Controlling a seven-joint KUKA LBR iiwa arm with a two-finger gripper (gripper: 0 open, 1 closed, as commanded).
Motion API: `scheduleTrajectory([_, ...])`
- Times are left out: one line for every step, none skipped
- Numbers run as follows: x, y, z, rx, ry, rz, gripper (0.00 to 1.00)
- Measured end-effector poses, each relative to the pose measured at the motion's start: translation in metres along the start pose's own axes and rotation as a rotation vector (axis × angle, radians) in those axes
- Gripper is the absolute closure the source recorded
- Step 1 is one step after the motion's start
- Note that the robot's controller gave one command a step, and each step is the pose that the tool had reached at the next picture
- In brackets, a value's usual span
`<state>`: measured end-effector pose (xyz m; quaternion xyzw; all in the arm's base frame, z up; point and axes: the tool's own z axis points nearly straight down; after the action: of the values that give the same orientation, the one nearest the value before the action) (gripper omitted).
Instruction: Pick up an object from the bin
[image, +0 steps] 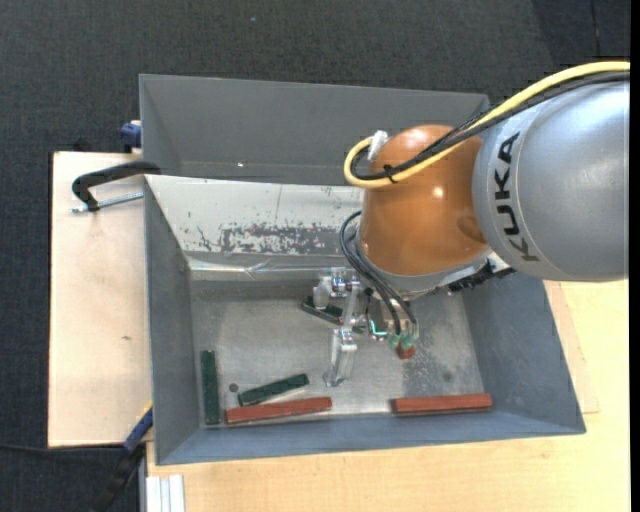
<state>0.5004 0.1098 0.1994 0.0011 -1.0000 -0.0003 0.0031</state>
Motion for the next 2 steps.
scheduleTrajectory([-0.002, -0.001, -0.003, -0.001, -0.008, 0.002, 0.0])
scheduleTrajectory([-0.003, 0.011, 0.066, -0.001, -0.011, -0.058, 0.0])
